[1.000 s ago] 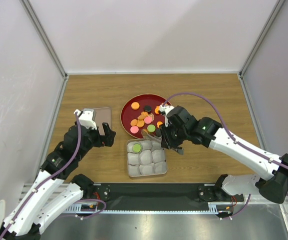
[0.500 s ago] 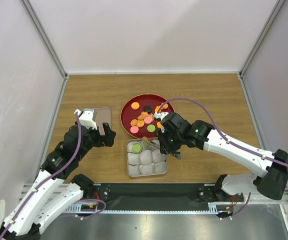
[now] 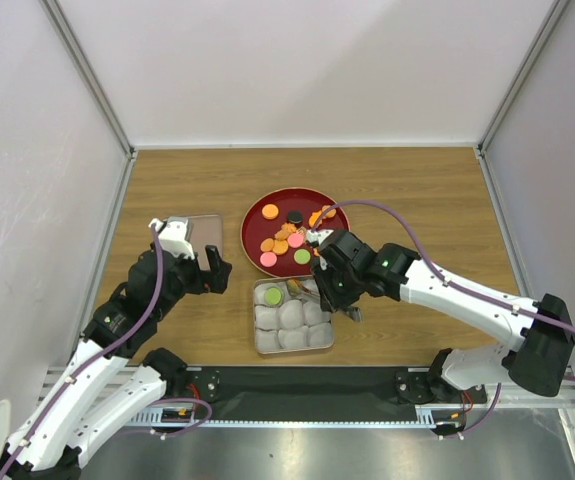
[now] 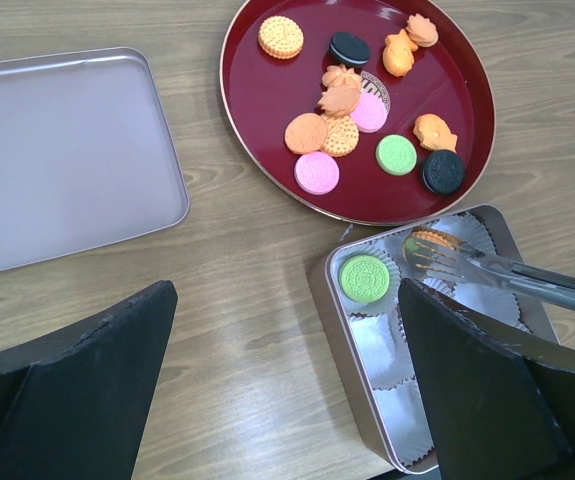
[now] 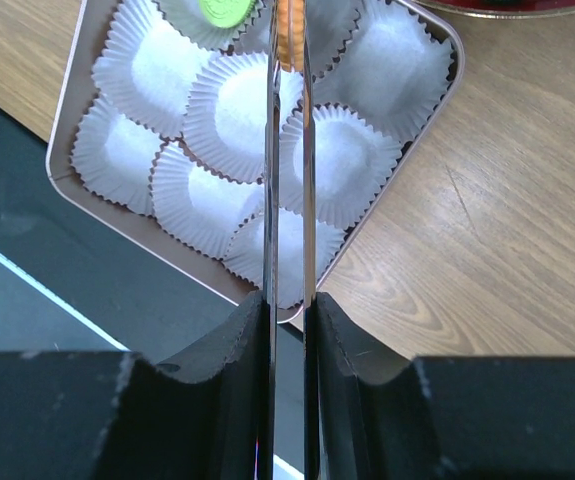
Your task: Pack the cookies
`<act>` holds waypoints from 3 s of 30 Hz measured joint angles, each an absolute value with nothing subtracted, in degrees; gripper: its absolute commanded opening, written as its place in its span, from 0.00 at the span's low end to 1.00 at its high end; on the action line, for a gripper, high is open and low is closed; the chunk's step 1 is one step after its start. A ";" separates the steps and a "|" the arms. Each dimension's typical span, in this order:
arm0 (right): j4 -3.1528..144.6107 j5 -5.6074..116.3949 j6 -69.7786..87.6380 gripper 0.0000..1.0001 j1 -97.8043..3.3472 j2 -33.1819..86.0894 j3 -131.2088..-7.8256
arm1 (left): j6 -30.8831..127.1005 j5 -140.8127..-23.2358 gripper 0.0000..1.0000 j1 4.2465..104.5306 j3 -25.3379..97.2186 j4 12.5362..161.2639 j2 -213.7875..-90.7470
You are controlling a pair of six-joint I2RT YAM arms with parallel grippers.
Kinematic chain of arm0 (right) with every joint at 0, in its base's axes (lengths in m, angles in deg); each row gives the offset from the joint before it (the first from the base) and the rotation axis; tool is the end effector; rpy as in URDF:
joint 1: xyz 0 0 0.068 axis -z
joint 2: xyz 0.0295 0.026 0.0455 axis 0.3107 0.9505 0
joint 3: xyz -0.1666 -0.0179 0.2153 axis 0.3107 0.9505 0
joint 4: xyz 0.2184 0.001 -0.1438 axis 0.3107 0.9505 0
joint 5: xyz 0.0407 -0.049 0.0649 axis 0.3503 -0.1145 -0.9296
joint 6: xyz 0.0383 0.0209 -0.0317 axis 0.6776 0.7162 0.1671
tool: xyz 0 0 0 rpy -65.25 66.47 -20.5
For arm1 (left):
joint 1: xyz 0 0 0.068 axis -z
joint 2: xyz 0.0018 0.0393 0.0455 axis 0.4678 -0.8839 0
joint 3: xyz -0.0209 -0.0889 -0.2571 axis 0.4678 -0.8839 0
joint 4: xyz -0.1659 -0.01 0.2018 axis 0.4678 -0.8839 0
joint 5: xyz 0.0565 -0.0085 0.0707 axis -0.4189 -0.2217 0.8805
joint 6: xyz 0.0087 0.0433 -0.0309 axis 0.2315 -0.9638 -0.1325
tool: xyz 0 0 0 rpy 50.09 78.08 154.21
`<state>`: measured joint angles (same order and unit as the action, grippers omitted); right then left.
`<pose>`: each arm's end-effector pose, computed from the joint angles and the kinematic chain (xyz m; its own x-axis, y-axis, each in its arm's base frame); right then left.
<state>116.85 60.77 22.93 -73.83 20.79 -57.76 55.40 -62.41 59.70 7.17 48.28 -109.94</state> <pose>0.1471 0.2184 0.2855 -0.7452 -0.4630 -0.4799 -0.6126 0.7596 0.2184 0.1114 -0.0609 0.3125 -0.4736 -0.0794 -0.8771 0.2256 0.9518 -0.2080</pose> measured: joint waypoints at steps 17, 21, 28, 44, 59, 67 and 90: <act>115.65 61.03 22.98 0.26 -73.91 21.69 -57.32 | 55.40 -62.41 1.00 59.81 7.17 48.28 -110.36; 115.67 61.03 22.98 0.28 -73.91 21.69 -57.32 | 55.40 -62.41 1.00 59.88 7.17 48.28 -110.36; 115.69 61.03 22.93 0.32 -73.91 21.71 -57.34 | 55.40 -62.39 1.00 60.03 7.17 48.28 -110.36; 116.39 60.86 22.93 0.38 -74.20 21.69 -58.26 | 55.42 -62.34 1.00 60.49 7.17 48.28 -110.36; 119.72 62.22 22.39 0.44 -74.42 21.69 -61.48 | 55.42 -62.06 1.00 60.79 7.17 48.26 -110.34; 122.38 65.78 21.14 0.45 -73.19 21.31 -65.87 | 55.42 -61.91 1.00 61.28 7.17 48.26 -110.12; 121.79 74.63 18.34 0.46 -63.57 32.05 -74.02 | 55.45 -61.34 1.00 62.30 7.17 48.26 -109.85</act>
<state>121.79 74.63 18.34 -63.57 32.05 -74.02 55.45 -61.34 62.30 7.17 48.26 -109.85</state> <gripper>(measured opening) 0.458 0.996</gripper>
